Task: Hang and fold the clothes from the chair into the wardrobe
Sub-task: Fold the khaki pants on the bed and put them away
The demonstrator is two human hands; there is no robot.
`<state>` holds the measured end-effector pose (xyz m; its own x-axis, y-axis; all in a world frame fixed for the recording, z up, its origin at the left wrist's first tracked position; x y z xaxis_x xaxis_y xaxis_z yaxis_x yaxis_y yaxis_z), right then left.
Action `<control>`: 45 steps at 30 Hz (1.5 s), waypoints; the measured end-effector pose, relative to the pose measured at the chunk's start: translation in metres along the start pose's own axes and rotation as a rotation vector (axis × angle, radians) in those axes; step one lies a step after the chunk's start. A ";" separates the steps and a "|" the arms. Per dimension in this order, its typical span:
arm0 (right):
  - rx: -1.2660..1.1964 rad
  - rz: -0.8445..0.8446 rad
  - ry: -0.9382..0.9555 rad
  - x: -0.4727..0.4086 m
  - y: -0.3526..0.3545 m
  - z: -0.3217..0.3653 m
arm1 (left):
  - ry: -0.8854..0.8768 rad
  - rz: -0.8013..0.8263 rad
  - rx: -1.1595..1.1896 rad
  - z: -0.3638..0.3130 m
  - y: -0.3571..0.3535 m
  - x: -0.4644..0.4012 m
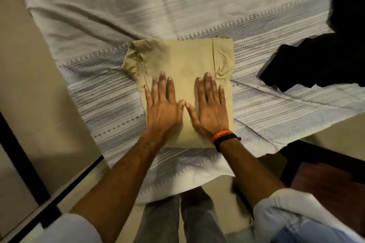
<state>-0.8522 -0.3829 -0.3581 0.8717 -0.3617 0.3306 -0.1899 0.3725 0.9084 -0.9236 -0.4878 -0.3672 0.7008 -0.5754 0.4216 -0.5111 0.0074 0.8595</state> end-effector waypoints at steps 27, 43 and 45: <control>-0.376 0.010 -0.165 0.052 0.005 -0.038 | 0.042 -0.190 0.326 0.027 0.021 0.054; -0.864 0.031 -0.849 0.022 0.000 -0.098 | 0.828 0.026 1.105 0.090 -0.020 0.032; -1.068 0.075 -0.849 0.019 -0.008 -0.093 | 0.826 0.195 1.235 0.081 -0.035 0.033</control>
<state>-0.7926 -0.3134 -0.3828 0.2586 -0.5758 0.7756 0.5511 0.7474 0.3711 -0.9230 -0.5736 -0.4067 0.4343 -0.0318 0.9002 -0.4185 -0.8921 0.1703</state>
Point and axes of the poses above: each hand's wrist, its own x-axis away from the middle knuckle, its own y-axis out of the back of the hand, z = x × y, the point moved 10 cm from there along -x, towards the middle knuckle
